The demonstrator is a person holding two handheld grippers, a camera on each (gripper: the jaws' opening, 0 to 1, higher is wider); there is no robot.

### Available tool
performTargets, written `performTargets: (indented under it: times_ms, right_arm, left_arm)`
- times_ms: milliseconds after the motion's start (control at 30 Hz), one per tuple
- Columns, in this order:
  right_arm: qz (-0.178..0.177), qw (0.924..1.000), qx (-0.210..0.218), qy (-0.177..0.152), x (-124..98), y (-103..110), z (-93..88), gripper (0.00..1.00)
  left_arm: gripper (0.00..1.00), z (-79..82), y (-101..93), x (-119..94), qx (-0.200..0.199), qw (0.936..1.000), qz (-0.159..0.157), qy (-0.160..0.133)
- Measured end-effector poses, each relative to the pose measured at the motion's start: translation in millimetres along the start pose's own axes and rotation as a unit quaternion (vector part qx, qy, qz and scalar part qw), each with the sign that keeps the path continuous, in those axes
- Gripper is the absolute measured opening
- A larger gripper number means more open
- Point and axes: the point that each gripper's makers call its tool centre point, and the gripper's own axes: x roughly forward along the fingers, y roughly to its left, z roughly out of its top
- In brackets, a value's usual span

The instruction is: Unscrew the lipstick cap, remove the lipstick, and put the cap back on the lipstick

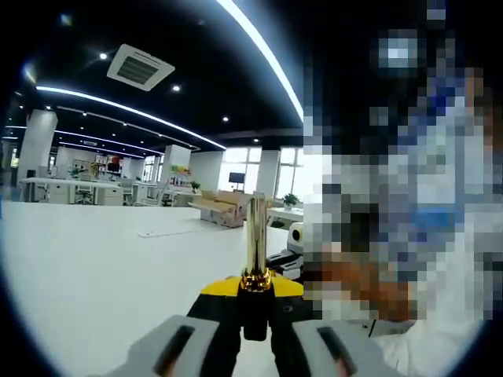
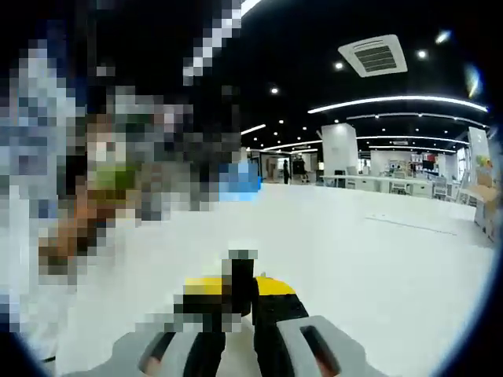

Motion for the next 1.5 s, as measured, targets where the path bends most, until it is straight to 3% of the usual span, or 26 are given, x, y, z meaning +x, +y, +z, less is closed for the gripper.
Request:
performTargets:
  times_ms: [467,633,967,1100,1500]
  right_arm:
    - [0.01,0.999,-0.004,0.044,-0.3,1.4,-16.8,0.1]
    - [0.014,0.9988,-0.01,0.046,-0.1,3.4,-17.2,0.11]
    - [0.014,0.9997,0.008,0.019,-0.9,4.4,-6.6,0.32]
    - [0.015,0.9996,0.022,0.0,-4.8,4.4,3.6,0.45]
    - [-0.003,0.9978,0.012,-0.065,-44.6,12.7,65.9,0.44]
  left_arm:
    - [0.13,3.4,-4.7,-2.1,0.009,0.9999,-0.004,-0.004]
    - [0.13,3.9,-5.8,-1.9,0.01,0.9999,-0.006,-0.006]
    - [0.13,2.7,-7.1,-1.0,0.011,0.9999,-0.008,-0.004]
    - [0.13,2.0,-7.7,-0.3,0.012,0.9999,-0.009,-0.002]
    - [0.13,1.2,-11.1,1.6,0.013,0.9998,-0.014,0.003]
